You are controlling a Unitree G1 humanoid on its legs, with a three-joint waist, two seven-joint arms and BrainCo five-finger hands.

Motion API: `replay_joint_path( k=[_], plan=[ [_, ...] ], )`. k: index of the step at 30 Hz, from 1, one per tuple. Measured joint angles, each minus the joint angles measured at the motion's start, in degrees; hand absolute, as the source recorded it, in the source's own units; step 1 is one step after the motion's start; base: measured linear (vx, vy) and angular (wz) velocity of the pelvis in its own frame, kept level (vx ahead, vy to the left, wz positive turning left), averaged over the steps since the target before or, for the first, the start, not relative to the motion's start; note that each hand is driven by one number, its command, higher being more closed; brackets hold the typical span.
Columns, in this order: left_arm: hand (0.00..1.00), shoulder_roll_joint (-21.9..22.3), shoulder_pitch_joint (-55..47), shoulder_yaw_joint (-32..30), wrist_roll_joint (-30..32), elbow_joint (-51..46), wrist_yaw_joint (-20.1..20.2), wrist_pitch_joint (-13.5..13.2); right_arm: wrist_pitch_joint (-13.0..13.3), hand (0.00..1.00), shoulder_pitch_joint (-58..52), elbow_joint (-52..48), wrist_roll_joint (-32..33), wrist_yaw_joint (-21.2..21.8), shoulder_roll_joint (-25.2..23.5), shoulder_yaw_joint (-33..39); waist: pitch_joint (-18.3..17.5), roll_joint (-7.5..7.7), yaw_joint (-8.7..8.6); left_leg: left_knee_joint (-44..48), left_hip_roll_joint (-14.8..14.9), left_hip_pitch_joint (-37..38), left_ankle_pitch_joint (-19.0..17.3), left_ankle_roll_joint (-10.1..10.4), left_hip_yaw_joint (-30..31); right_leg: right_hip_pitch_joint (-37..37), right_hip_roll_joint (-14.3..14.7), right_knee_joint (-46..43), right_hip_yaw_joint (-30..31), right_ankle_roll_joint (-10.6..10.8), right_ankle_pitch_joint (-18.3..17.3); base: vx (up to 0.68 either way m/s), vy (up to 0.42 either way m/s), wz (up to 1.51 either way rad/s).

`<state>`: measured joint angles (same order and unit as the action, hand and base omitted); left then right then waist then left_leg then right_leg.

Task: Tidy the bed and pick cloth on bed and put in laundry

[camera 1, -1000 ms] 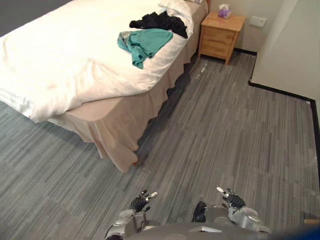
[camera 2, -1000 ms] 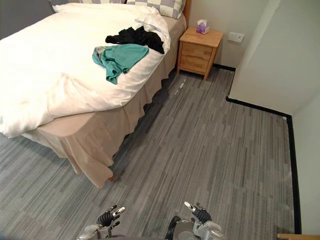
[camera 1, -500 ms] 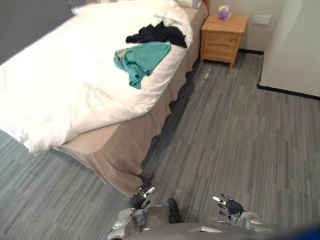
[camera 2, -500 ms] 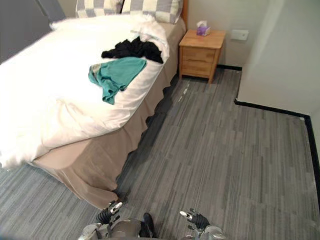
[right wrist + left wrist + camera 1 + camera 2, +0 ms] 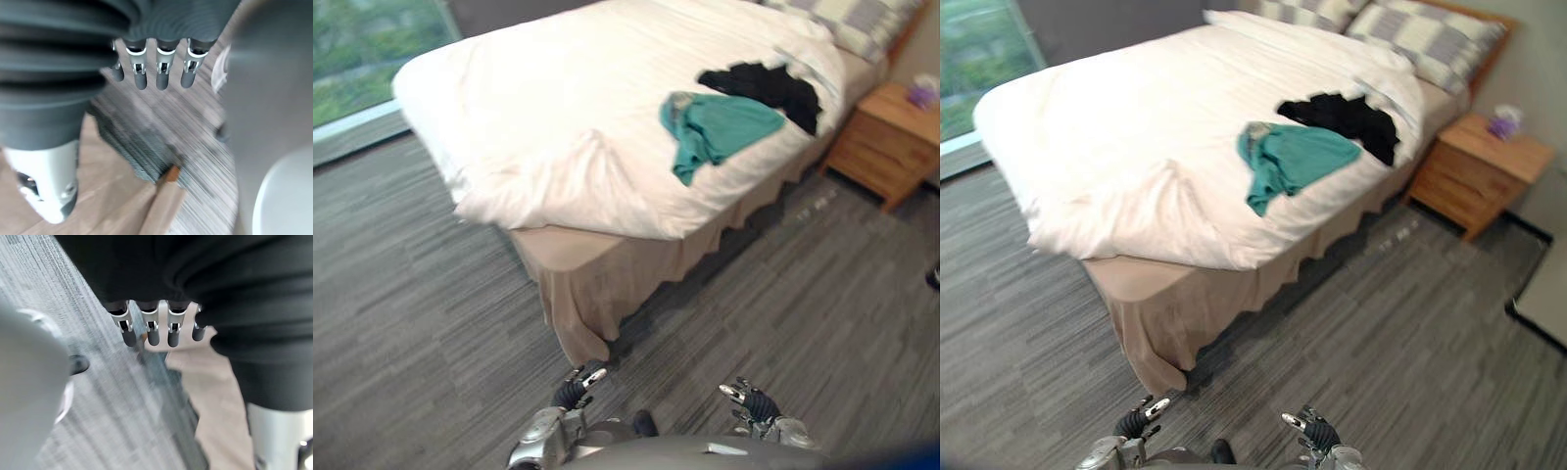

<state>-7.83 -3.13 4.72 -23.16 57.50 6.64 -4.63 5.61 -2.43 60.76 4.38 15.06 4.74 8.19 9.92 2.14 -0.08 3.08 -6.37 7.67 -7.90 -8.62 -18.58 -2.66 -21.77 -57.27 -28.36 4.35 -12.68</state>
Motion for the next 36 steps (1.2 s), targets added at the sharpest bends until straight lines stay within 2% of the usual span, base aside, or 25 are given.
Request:
replay_joint_path(
  k=[1,3,4,6,7,8,9,10,11,12,14,17,21,22,27,30,32,36],
  plan=[
    [0.00,0.1,-0.1,0.0,-0.1,0.0,-0.5,0.0,0.3,0.00,-0.1,-0.3,0.1,-0.1,0.1,-0.1,0.0,-0.03,0.01,0.0,0.1,0.7,0.0,0.1,1.5,0.9,0.4,0.8,1.0,0.2,-1.1,0.39,-0.052,1.50],
    [0.00,0.3,-0.1,0.1,-1.1,0.0,-0.9,0.1,1.1,0.00,-0.1,-0.9,2.0,-0.1,0.2,-0.7,-0.1,-0.71,-0.36,0.0,1.7,2.3,-0.1,1.2,7.8,5.0,4.0,10.5,5.5,1.1,-3.7,0.30,-0.060,1.41],
    [0.00,0.3,0.0,0.2,-1.1,-0.1,-0.9,0.2,1.1,0.00,-0.1,-1.0,2.3,-0.2,0.1,-0.7,0.0,-0.90,-0.38,0.0,2.1,2.4,-0.1,1.7,9.4,5.7,4.8,13.8,6.2,1.1,-3.8,0.27,-0.153,1.42],
    [0.00,0.4,-0.1,0.3,-1.1,0.0,-0.8,0.4,1.1,0.00,-0.1,-0.9,2.3,-0.3,-0.1,-0.7,0.3,-1.38,-0.45,0.1,3.5,2.7,-0.2,4.0,15.6,6.3,8.0,28.5,8.5,1.5,-3.1,0.30,-0.250,1.33],
    [0.00,0.4,-0.2,0.3,-1.2,0.0,-0.8,0.4,1.1,0.00,-0.1,-0.9,2.3,-0.3,-0.1,-0.7,0.4,-1.36,-0.45,0.1,3.7,3.1,-0.3,4.5,16.9,6.1,8.7,32.1,9.8,1.4,-2.3,0.23,-0.286,1.15],
    [0.00,0.4,-0.4,0.3,-1.1,0.1,-0.7,0.3,1.1,0.00,-0.1,-0.9,2.3,-0.1,-0.1,-0.7,0.6,-0.94,-0.33,0.3,3.8,3.2,-0.8,5.8,19.3,5.6,10.1,39.3,13.2,1.1,0.7,0.18,-0.253,1.10],
    [0.00,0.1,-0.5,-0.3,-1.0,0.2,-0.6,0.1,1.1,0.00,-0.1,-0.7,2.6,0.1,-0.2,-0.8,0.8,-0.29,-0.38,0.9,3.7,3.2,-1.8,7.3,21.5,4.2,11.1,42.9,15.9,0.7,6.6,0.20,-0.353,1.07],
    [0.00,0.2,-0.4,-0.4,-1.0,0.7,-0.6,-0.2,1.1,0.00,0.0,-0.7,3.2,0.2,0.1,-0.5,0.9,-0.44,-0.49,1.1,4.5,3.3,-2.2,8.0,22.1,3.3,11.5,43.1,15.0,1.9,7.2,0.17,-0.335,0.85],
    [0.00,1.0,-1.1,-0.3,-0.7,0.7,0.0,-0.9,1.1,0.00,0.1,-0.6,3.7,0.4,0.5,-0.3,0.9,-1.97,-0.39,0.6,6.0,3.2,-2.3,8.6,21.4,3.2,12.0,41.8,13.3,2.4,7.2,0.17,-0.361,0.66],
    [0.00,1.8,-1.6,-0.7,-0.3,0.7,0.5,-1.2,1.4,0.00,0.8,-0.6,4.1,0.6,1.3,-0.6,1.3,-3.19,-0.68,-0.2,7.0,3.3,-1.8,9.2,22.6,3.7,12.8,39.7,13.9,2.3,7.0,0.12,-0.242,0.63],
    [0.00,2.4,-2.1,-1.1,1.0,0.7,0.6,-1.6,1.8,0.00,0.9,-0.5,4.5,0.9,1.7,-2.0,1.1,-3.65,-0.72,-2.0,8.5,3.3,-0.5,11.0,21.7,3.5,13.7,39.3,14.5,1.6,6.5,0.11,-0.162,0.64],
    [0.00,2.4,-2.2,-3.2,2.6,0.7,0.6,-2.4,2.1,0.00,1.4,0.0,4.6,2.2,1.7,-3.5,1.0,-3.11,-0.46,-2.1,9.6,3.4,0.5,11.5,21.6,1.2,14.7,41.3,13.4,1.2,6.4,0.08,-0.120,0.46],
    [0.00,2.0,-2.6,-4.9,2.8,0.7,0.5,-3.3,2.2,0.00,1.6,1.7,6.9,3.0,0.5,-5.6,0.0,-1.30,0.26,-2.0,9.9,3.3,0.6,11.5,21.2,-1.8,16.0,47.8,13.5,0.9,8.0,0.00,-0.034,0.02],
    [0.00,2.1,-1.9,-4.7,4.6,4.5,0.4,-2.2,-1.0,0.00,0.0,2.8,11.3,4.0,0.5,-5.4,-4.4,-1.93,-0.76,-8.8,8.2,4.4,5.3,10.9,20.4,-3.8,16.0,55.6,13.4,1.6,11.5,0.00,0.000,0.00],
    [0.00,2.1,-2.0,-4.7,4.6,4.5,0.4,-2.0,-1.0,0.00,-0.1,2.8,11.3,4.1,0.7,-5.4,-4.8,-2.41,-0.83,-8.9,8.3,4.3,5.1,11.2,20.1,-3.8,16.0,55.7,13.5,1.6,11.5,0.00,0.000,-0.01],
    [0.00,2.1,-2.1,-4.8,4.5,4.5,0.1,-1.6,-1.0,0.00,-0.2,2.8,11.3,3.9,0.9,-5.3,-4.9,-2.67,-0.86,-8.9,8.7,4.3,4.4,11.6,18.0,-4.0,15.9,56.6,13.5,1.7,11.7,-0.01,0.006,-0.04],
    [0.00,2.3,-2.1,-4.8,3.9,4.5,-0.9,-0.7,-1.2,0.00,-0.3,2.8,11.8,3.8,0.9,-4.6,-5.0,-2.71,-1.13,-8.9,9.8,4.2,4.1,11.2,13.4,-4.3,15.9,56.9,13.2,1.7,11.7,-0.01,-0.002,0.08],
    [0.00,2.7,-2.3,-5.3,0.5,4.5,-4.9,-0.5,-2.3,0.00,-0.7,2.7,12.2,3.2,0.6,-2.3,-5.0,-2.58,-0.81,-8.8,10.1,4.2,4.1,11.8,12.0,-5.0,15.6,58.3,12.5,2.2,11.9,0.05,0.015,0.02]
  ],
)
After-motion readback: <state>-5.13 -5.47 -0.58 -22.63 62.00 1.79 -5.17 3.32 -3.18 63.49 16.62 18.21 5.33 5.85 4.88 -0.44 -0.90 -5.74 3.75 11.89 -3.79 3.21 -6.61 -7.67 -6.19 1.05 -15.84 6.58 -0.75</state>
